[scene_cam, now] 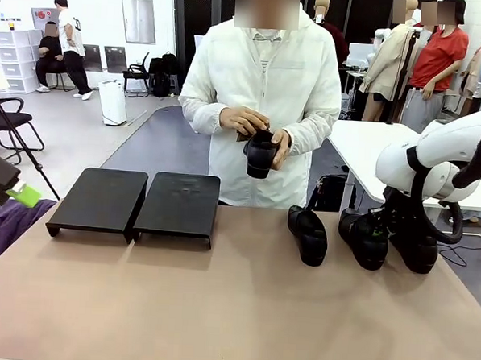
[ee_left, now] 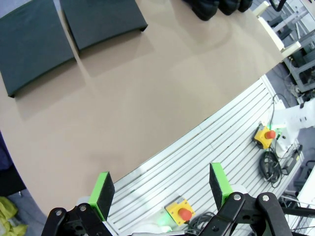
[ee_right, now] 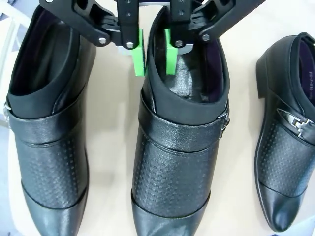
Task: Organize the shoes by placing them on the stand.
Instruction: Pick up one Shoe and place it in the middle of the table.
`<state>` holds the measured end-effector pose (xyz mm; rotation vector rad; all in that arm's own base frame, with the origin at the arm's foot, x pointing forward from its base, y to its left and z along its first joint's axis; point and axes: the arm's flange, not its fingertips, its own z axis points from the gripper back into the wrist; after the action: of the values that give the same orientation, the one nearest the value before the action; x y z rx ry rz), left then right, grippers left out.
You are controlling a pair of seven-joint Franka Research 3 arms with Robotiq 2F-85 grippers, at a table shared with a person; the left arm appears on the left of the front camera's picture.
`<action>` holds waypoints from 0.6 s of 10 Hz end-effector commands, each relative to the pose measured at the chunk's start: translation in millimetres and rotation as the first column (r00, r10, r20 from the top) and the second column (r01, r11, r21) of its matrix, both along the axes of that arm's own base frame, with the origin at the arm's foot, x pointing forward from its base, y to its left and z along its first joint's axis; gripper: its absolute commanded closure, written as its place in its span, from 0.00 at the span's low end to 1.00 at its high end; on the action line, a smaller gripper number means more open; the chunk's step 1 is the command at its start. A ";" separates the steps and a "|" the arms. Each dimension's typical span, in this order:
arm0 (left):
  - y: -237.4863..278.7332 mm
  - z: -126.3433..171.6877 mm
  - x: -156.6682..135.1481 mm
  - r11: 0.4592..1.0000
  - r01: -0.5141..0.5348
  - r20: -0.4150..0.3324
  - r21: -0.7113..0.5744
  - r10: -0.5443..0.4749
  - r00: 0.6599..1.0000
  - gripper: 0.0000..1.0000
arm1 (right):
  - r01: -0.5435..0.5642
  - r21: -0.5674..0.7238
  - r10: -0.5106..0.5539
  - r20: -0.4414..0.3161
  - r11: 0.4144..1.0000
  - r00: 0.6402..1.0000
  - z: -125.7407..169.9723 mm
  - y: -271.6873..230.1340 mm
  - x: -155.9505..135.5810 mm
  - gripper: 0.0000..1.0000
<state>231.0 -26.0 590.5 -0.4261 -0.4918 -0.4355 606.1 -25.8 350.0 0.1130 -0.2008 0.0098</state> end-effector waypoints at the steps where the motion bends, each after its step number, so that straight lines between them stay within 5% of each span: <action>1: 1.8 1.4 0.2 1.000 0.017 -0.002 -0.014 -0.017 1.000 0.00 | -0.026 0.001 0.026 0.012 1.000 1.000 4.9 -3.5 2.5 1.00; 4: 1.8 1.4 0.2 1.000 0.017 -0.002 -0.014 -0.017 1.000 0.00 | -0.058 0.017 0.058 0.025 0.998 0.998 16.9 0.1 -3.0 1.00; 6: 1.8 1.4 0.2 1.000 0.017 -0.002 -0.014 -0.017 1.000 0.00 | -0.091 0.042 0.089 0.064 0.995 0.994 58.3 6.7 -24.4 1.00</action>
<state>231.0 -26.0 590.4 -0.4261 -0.4914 -0.4354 600.2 -17.3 381.0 0.1223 -0.2296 0.0613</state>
